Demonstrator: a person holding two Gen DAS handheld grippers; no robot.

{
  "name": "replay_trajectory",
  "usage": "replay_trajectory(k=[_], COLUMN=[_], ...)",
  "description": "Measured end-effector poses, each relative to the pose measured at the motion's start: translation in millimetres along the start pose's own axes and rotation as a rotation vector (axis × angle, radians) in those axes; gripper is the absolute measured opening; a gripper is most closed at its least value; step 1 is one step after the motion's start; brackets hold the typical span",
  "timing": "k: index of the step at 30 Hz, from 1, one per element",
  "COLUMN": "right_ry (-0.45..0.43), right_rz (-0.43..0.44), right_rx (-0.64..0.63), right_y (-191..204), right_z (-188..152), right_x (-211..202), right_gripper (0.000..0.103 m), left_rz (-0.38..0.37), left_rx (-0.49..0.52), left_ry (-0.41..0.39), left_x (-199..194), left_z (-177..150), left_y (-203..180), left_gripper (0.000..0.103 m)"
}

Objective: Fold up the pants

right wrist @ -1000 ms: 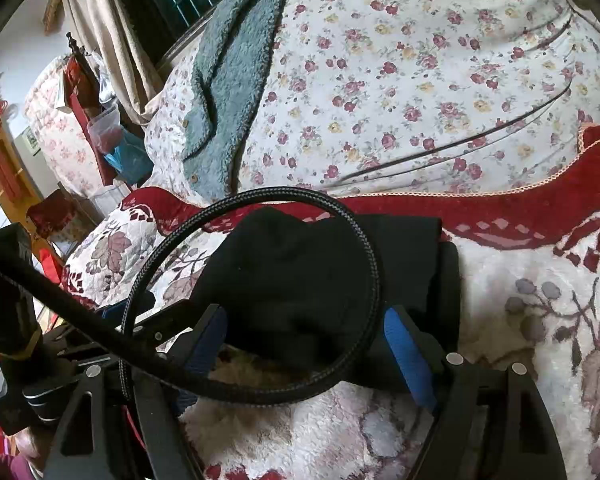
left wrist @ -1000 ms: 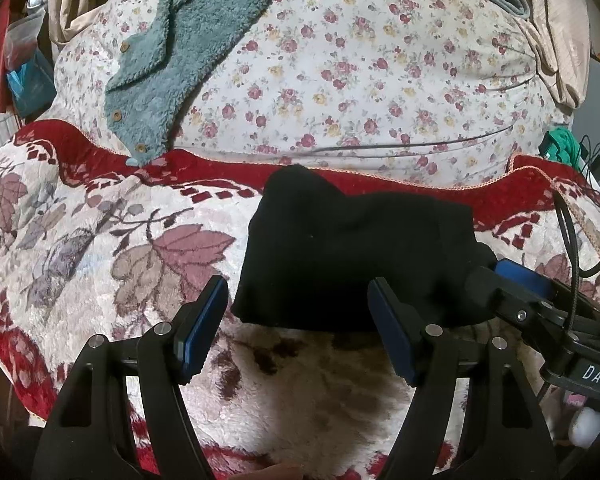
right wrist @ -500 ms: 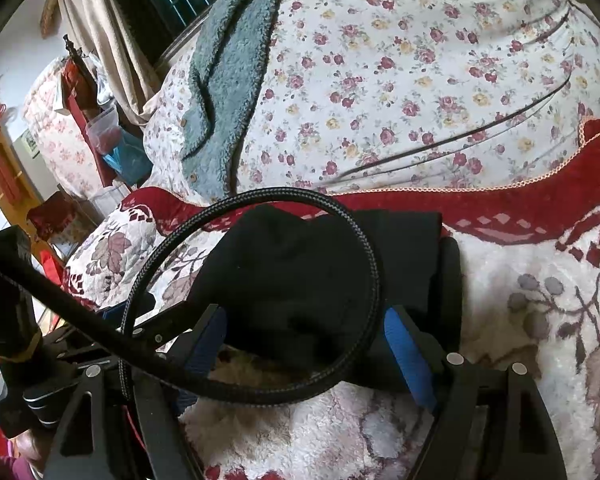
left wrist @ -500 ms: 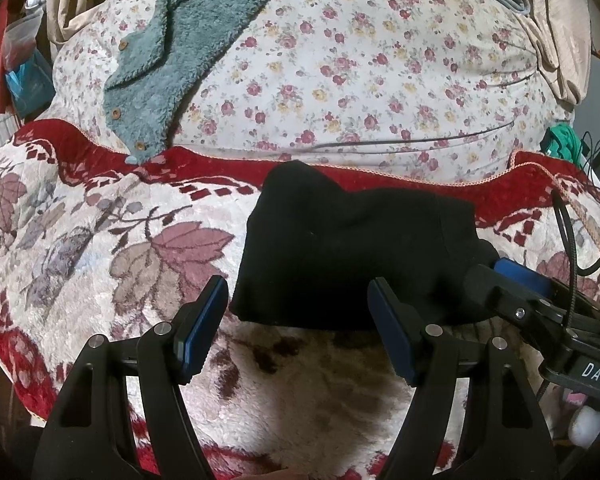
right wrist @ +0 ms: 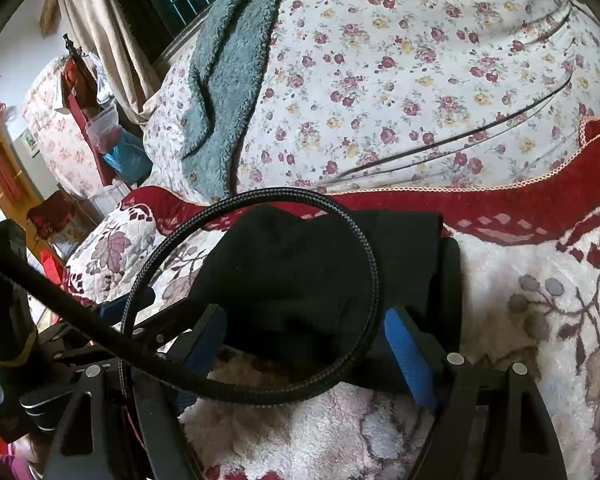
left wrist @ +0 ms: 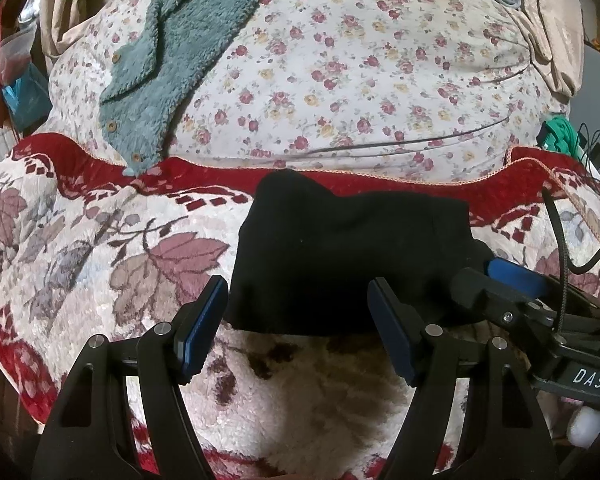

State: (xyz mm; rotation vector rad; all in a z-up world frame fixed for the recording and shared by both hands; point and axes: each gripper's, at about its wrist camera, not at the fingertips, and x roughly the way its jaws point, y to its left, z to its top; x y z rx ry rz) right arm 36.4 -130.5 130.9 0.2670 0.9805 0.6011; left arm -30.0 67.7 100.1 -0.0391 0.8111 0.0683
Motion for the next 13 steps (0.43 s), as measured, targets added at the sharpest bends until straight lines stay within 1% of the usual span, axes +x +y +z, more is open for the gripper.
replay_trajectory(k=[6,10,13], right_ry=[0.000,-0.001,-0.008], right_rz=[0.000,0.000,0.000], right_rx=[0.002,0.001,-0.001], right_y=[0.0,0.0,-0.3], right_z=[0.1,0.6,1.1], right_x=[-0.3,-0.7,-2.7], right_gripper=[0.080,0.080,0.080], left_rz=[0.005,0.028,0.010], left_rx=[0.019,0.048,0.042], left_ry=[-0.013,-0.063,-0.048], left_x=[-0.9,-7.7,-8.4], left_z=[1.6,1.4,3.1], left_y=[-3.4,-7.6,-6.9], left_gripper=[0.073,0.073,0.073])
